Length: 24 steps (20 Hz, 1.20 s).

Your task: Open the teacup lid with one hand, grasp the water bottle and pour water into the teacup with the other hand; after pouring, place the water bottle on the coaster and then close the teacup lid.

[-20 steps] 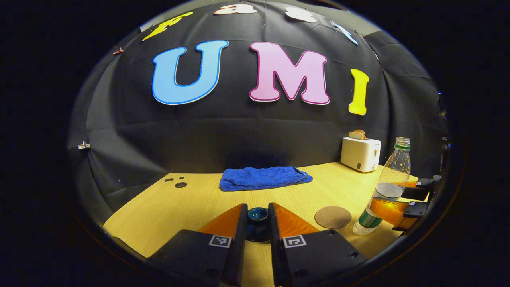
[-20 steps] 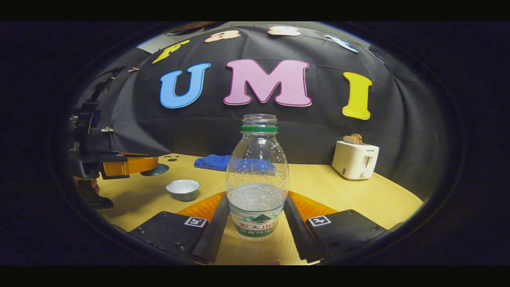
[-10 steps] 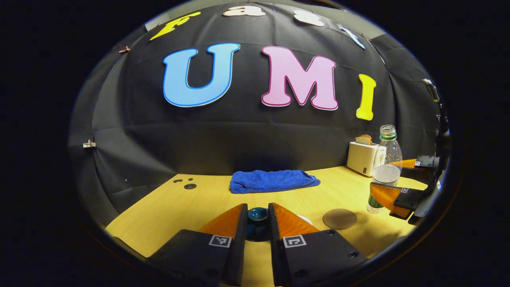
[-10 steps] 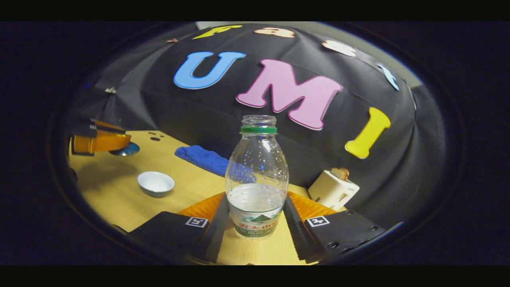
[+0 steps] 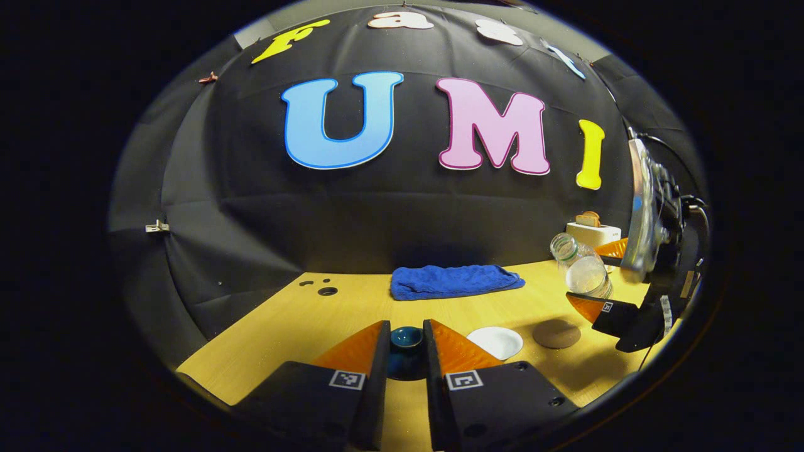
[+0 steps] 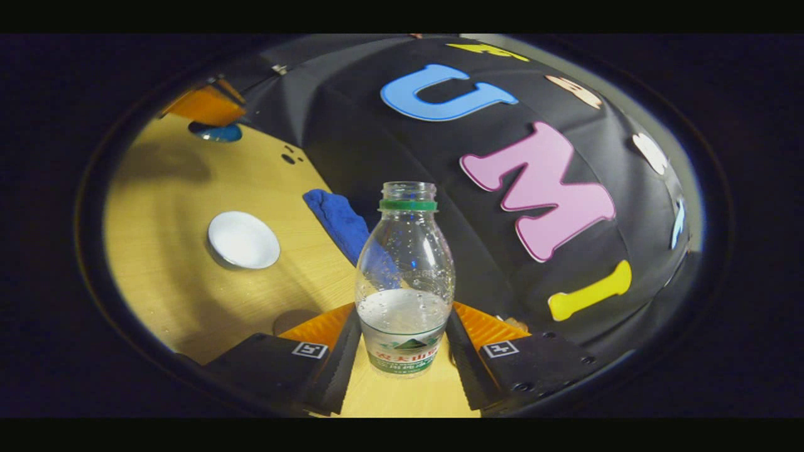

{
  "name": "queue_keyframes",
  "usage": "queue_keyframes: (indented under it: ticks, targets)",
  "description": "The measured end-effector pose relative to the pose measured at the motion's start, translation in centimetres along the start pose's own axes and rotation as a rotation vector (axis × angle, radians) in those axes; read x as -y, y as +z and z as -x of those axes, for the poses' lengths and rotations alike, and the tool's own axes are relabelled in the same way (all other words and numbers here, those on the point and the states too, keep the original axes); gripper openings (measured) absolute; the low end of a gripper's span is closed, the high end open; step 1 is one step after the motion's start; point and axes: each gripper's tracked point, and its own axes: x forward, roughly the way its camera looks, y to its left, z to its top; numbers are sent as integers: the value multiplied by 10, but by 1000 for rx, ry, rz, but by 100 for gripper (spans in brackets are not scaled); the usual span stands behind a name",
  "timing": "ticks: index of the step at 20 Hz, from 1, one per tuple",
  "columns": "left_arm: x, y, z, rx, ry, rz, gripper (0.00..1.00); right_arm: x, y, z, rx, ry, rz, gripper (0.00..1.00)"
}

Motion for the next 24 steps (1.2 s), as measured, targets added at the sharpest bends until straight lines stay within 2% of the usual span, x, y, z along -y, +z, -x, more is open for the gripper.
queue_keyframes:
  ticks: [1,7,12,13,14,18,19,23,24]
  targets:
    - [-7,-3,3,-5,12,7,32,-8,6,-4,12,2,101,74]
    - [-23,-12,9,-15,40,32,32,-13,7,-16,27,1,300,73]
    - [-28,-16,10,-17,48,22,32,-17,3,-23,12,5,425,73]
    - [-28,-18,9,-20,47,26,29,-17,2,-24,13,5,451,73]
    - [-28,-18,10,-22,48,30,32,-18,0,-24,11,5,480,73]
    - [-28,-21,10,-24,46,36,32,-17,0,-29,11,-5,564,73]
    - [-29,-22,9,-24,46,33,32,-17,1,-29,13,-10,586,70]
    - [-29,-25,10,-29,46,30,32,-14,4,-31,34,-24,675,73]
    - [-29,-24,11,-29,46,33,32,-14,5,-32,37,-25,690,70]
